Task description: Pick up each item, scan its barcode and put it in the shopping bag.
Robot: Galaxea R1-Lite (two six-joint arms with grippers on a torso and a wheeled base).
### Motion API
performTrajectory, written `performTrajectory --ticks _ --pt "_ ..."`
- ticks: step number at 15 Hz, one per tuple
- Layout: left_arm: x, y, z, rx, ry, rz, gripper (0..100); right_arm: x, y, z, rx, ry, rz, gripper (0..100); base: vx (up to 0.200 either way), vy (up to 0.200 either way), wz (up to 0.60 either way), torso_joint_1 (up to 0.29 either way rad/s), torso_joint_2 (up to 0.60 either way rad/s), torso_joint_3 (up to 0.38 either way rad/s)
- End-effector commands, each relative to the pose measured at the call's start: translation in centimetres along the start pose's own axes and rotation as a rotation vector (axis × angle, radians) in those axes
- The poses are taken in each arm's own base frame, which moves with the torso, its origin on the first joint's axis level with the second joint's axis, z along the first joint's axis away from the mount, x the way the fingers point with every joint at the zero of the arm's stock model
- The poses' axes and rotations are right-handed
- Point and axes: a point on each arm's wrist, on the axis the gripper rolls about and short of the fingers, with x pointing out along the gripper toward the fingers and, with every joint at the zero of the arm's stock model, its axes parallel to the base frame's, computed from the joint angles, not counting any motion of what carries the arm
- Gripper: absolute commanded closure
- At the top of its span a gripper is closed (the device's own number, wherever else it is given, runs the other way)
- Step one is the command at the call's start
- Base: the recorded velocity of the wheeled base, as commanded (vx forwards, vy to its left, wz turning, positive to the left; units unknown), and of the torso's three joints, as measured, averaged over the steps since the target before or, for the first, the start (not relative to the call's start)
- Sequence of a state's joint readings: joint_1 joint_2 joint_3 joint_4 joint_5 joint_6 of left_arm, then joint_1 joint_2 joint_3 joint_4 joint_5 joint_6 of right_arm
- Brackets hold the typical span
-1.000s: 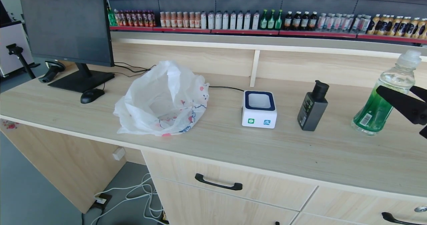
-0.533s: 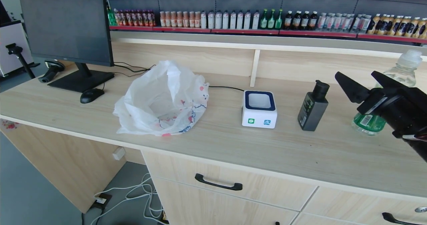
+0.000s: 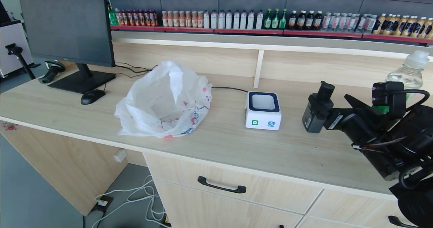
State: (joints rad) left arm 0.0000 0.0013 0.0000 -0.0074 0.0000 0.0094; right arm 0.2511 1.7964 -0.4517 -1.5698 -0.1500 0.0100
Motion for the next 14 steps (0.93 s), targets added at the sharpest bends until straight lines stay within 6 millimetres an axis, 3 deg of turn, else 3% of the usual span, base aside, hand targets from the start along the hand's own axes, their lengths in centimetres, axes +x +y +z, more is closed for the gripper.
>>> performTrajectory --ticks 1,14 --pt "0.0 0.0 0.0 0.000 0.000 0.000 0 0.3 0.0 -1.0 -0.002 0.030 -0.002 0 0.000 0.000 0.00 0.000 0.00 0.000" --pt "0.0 0.0 0.0 -0.002 0.000 0.000 0 2.2 -0.4 -3.0 -0.001 0.064 -0.022 0 0.000 0.000 0.00 0.000 0.00 0.000"
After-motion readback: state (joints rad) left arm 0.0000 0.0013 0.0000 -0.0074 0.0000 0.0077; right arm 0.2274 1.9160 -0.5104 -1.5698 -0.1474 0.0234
